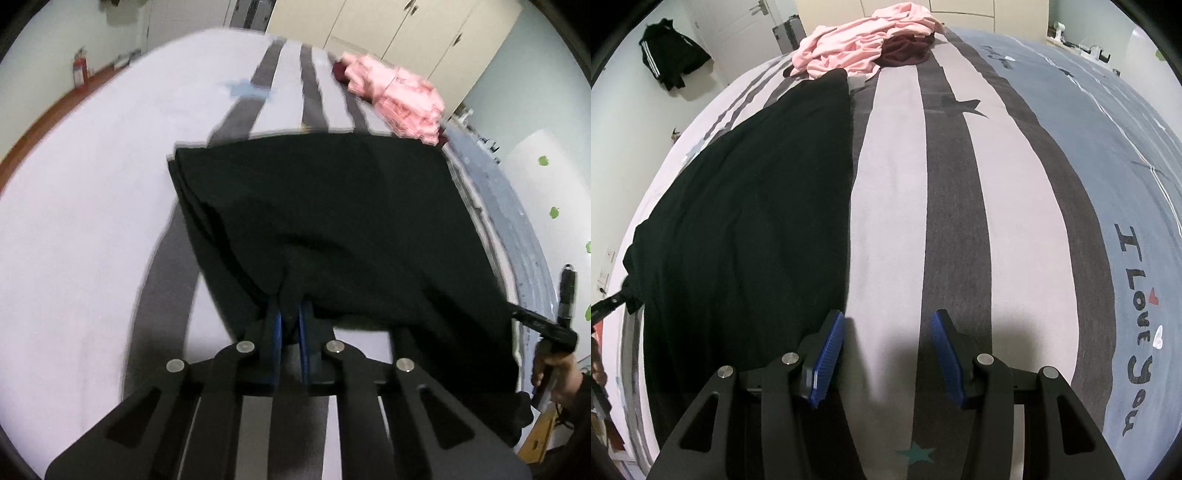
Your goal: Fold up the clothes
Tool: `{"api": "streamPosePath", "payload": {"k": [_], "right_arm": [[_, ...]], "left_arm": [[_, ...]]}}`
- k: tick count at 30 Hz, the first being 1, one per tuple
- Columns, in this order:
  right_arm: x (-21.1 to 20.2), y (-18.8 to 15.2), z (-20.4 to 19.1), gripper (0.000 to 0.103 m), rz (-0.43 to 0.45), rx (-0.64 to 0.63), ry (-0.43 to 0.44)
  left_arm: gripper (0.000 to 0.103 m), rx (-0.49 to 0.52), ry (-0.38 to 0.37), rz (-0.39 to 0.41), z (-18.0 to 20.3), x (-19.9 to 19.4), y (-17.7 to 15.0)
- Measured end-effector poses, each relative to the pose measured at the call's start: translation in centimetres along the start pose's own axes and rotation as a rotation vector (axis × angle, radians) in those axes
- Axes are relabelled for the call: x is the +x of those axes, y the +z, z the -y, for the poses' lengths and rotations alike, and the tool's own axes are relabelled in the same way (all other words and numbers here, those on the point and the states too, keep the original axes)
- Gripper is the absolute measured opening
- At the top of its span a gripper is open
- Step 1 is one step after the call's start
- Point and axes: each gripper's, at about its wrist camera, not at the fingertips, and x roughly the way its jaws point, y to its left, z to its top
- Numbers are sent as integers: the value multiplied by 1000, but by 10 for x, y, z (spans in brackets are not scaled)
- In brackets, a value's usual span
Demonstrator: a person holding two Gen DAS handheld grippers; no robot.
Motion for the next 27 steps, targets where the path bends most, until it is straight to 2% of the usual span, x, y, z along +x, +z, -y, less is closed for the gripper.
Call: {"api": "streamPosePath", "payload": {"k": [3, 6, 8, 10, 16, 20, 24, 27], "right_arm": [[-1, -2, 0, 46, 1, 0, 3], [-1, -4, 0, 46, -1, -5, 0], [-2, -5, -1, 46, -1, -1, -4], [-4, -6, -1, 46, 1, 7, -4], [-8, -12, -2, 46, 14, 27, -8], [-9, -13, -3, 46, 19, 32, -12], [-10, -12, -4, 46, 22, 28, -15], [-10, -11, -3, 46, 23, 28, -16]], "left_arm": [[11, -24, 20, -42, -14, -1, -6], [13, -47, 80, -162, -34, 20, -18], [13, -83, 86, -162, -45, 16, -24], [13, -98, 106, -152, -51, 5, -28], [13, -51, 97, -41, -41, -24, -7], [13, 32, 26, 18, -8, 0, 37], [13, 127, 37, 36, 18, 40, 70], [16, 144, 73, 45, 13, 65, 91]]}}
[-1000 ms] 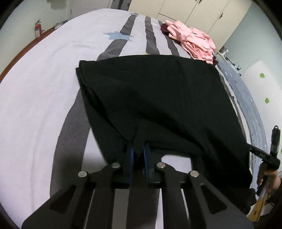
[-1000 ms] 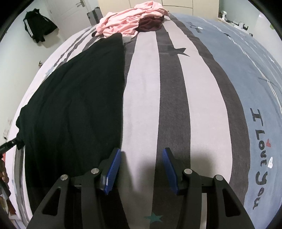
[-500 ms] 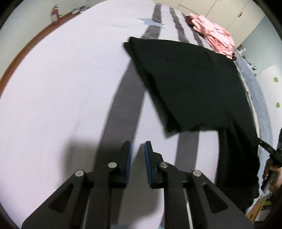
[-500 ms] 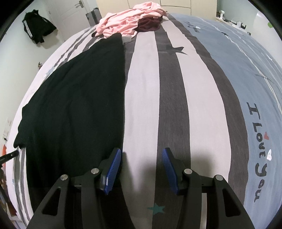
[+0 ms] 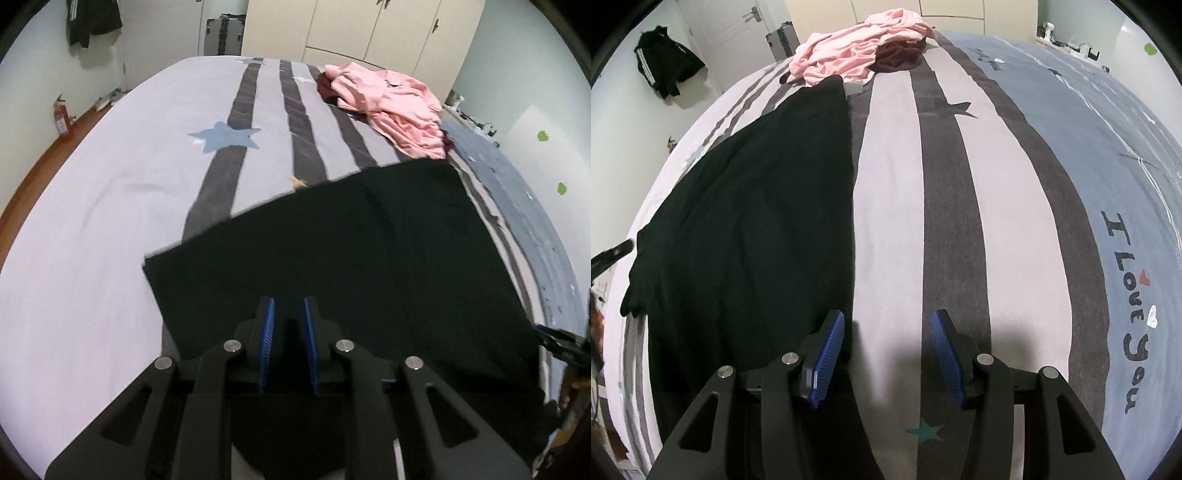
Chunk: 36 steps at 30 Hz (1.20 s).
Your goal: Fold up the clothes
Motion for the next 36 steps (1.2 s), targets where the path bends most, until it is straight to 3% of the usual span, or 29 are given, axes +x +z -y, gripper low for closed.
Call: {"api": "streamPosePath", "payload": {"k": [5, 7, 10, 14, 18, 22, 25, 30, 33, 36], "right_arm": [[1, -1, 1, 46, 0, -10, -4], [0, -2, 3, 46, 0, -5, -7], [-4, -4, 10, 46, 6, 4, -19], [-13, -12, 25, 46, 19, 40, -40], [-25, -22, 38, 46, 35, 78, -67], [-38, -38, 45, 46, 46, 111, -85], [-49, -52, 51, 46, 45, 117, -102], [-61, -75, 75, 46, 30, 145, -87], [-66, -84, 92, 46, 26, 158, -49], [-69, -95, 105, 49, 18, 120, 7]], "left_arm": [[17, -16, 205, -68, -42, 33, 3], [17, -7, 292, -47, -54, 30, 4], [17, -32, 265, -7, -52, 11, 8], [18, 29, 33, 66, 6, -25, 5], [19, 134, -69, 13, 48, -25, -29], [19, 123, 74, -73, 23, -2, -60], [19, 36, 160, -44, -8, -19, -66], [21, -48, 152, -12, -18, -81, -95], [22, -55, 129, 24, 12, -117, -118], [25, -144, 113, 53, 41, -149, -151]]}}
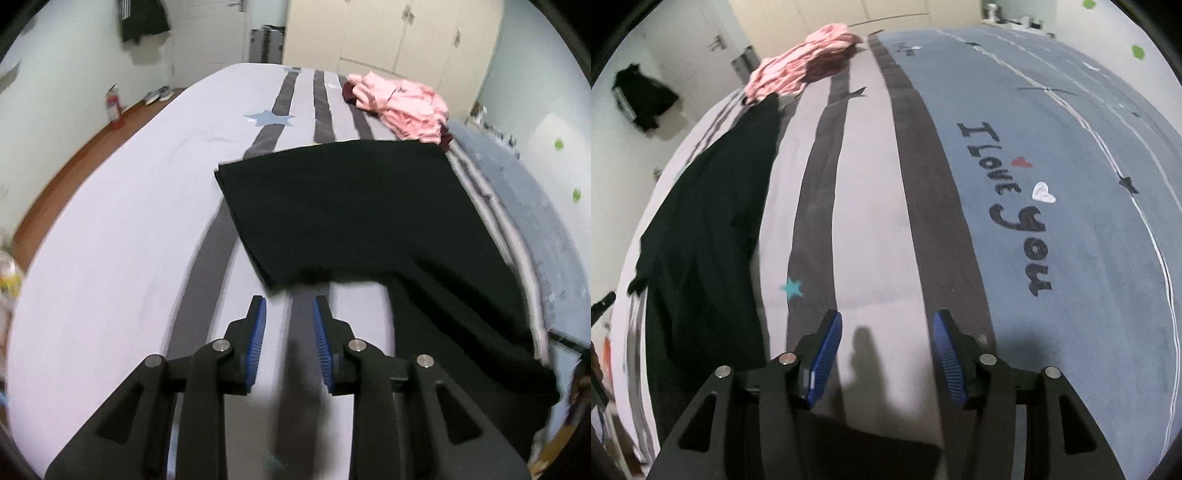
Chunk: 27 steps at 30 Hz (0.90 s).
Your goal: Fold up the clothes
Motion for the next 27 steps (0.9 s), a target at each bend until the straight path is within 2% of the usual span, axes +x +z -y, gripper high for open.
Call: {"api": "streamPosePath", "payload": {"k": [7, 9, 15, 18, 23, 25, 26, 27], "right_arm": [[-16, -37, 27, 51, -43, -148, 119], [-19, -50, 39, 51, -63, -139, 153], [-29, -79, 39, 52, -52, -166, 198], [-28, -85, 30, 52, -41, -171, 193], [-24, -86, 16, 52, -1, -163, 193], [-22, -85, 10, 44, 7, -168, 177], [-21, -83, 10, 19, 8, -173, 180], [-22, -82, 5, 15, 2, -182, 195]], "left_arm": [[28, -235, 24, -15, 38, -36, -86], [28, -260, 23, -25, 44, -41, -103], [28, -221, 25, -39, 58, -42, -125], [28, -146, 10, -50, 67, -38, -129], [44, -49, -25, -67, 77, -42, -137], [45, -32, -33, -64, 77, -48, -141], [45, -30, -39, -63, 77, -52, -143], [45, -28, -45, -62, 76, -56, -145]]}}
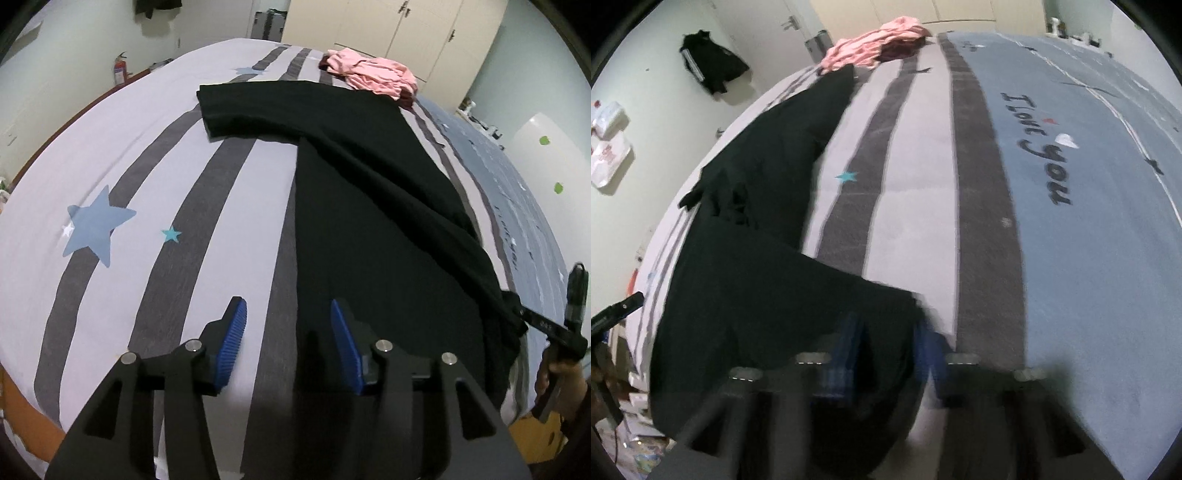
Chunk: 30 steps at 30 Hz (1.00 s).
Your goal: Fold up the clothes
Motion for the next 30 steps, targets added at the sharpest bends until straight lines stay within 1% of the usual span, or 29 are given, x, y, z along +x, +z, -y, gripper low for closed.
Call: {"api": "streamPosePath", "payload": {"k": [2, 4, 6, 8, 10, 12, 15, 17, 19, 21, 22, 25, 27, 28, 29, 30], "right_arm": [[-7, 0, -13, 15, 26, -39, -22], [-18, -3, -34, 15, 47, -79, -19], [-32, -6, -54, 15, 70, -100, 6], [-43, -11, -86, 15, 96, -123, 25], [-49, -18, -135, 14, 110, -153, 81], [-51, -34, -182, 15, 88, -180, 157], [-43, -71, -242, 15, 7, -209, 258], [-40, -90, -261, 15, -30, -227, 274], [-38, -104, -268, 15, -71, -214, 291], [-36, -106, -262, 15, -100, -185, 300], [-37, -108, -254, 15, -105, -190, 283], [-41, -108, -227, 17, -114, -199, 218], [-41, -104, -206, 22, -111, -189, 161], [-41, -100, -192, 23, -102, -172, 117], [-41, -96, -181, 28, -92, -160, 79], [-39, -92, -167, 29, -85, -137, 45]], "left_arm": [[45, -5, -12, 4, -6, -8, -4], [45, -17, -26, 7, -14, -19, -10], [45, -23, -31, 8, -24, -28, -15], [46, -34, -34, 10, -34, -37, -20], [46, -54, -35, 8, -47, -44, -26], [46, -86, -28, 0, -63, -51, -33], [48, -128, -36, -11, -77, -56, -42], [50, -143, -50, -18, -78, -56, -48], [51, -148, -82, -25, -71, -54, -50], [52, -151, -124, -37, -63, -50, -51], [52, -152, -151, -45, -57, -47, -52], [52, -134, -227, -75, -32, -35, -52], [52, -122, -279, -107, -17, -27, -54], [52, -116, -300, -125, -10, -24, -55], [52, -101, -306, -145, -3, -21, -59], [52, -86, -313, -164, 4, -18, -62]]}}
